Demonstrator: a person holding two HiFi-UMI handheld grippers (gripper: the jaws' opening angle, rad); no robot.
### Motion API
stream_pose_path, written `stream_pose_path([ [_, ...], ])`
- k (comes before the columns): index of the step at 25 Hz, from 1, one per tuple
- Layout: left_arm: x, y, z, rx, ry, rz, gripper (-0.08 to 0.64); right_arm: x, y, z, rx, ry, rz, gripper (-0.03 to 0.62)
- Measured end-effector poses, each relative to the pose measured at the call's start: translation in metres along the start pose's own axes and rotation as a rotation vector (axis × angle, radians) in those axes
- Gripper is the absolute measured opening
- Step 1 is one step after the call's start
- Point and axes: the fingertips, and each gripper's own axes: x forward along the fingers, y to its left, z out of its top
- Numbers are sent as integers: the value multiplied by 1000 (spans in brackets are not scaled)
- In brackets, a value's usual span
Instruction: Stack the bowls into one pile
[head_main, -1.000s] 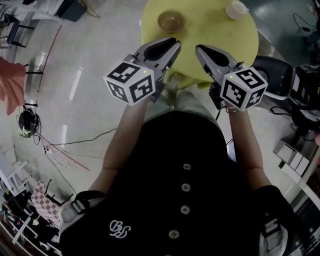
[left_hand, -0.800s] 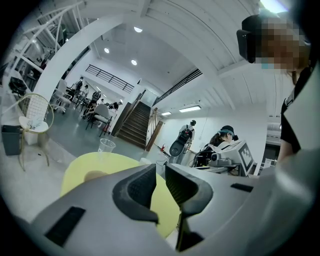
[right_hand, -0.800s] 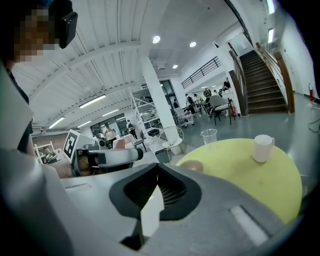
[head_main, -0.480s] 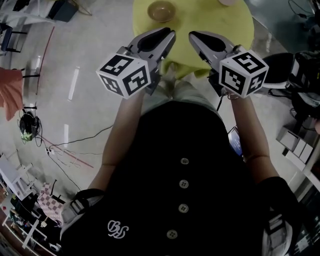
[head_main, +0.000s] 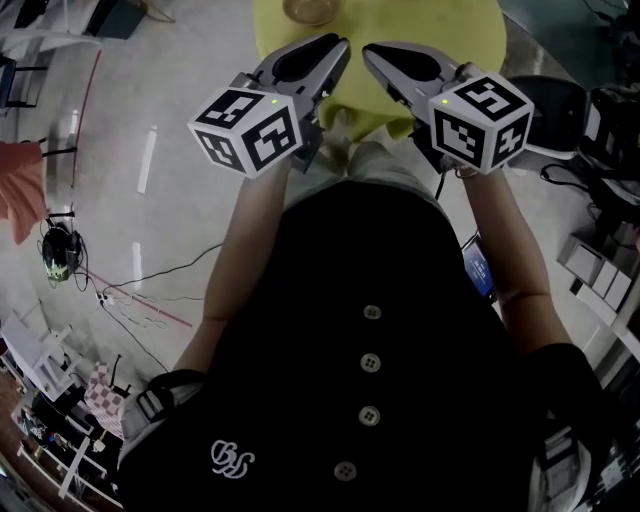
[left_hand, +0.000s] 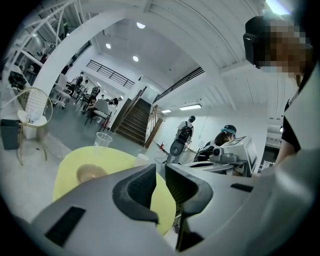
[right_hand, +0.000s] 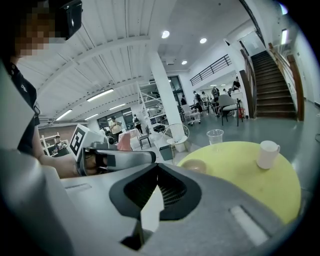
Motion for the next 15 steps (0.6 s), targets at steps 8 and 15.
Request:
stream_pose_path([
  [8,4,3,4,11,-2,-5,64,-8,-6,5,-21,2,-21,3],
  [15,5,7,4,-1,-5,-1,64,-8,-8,4,-29,22,-41,3],
])
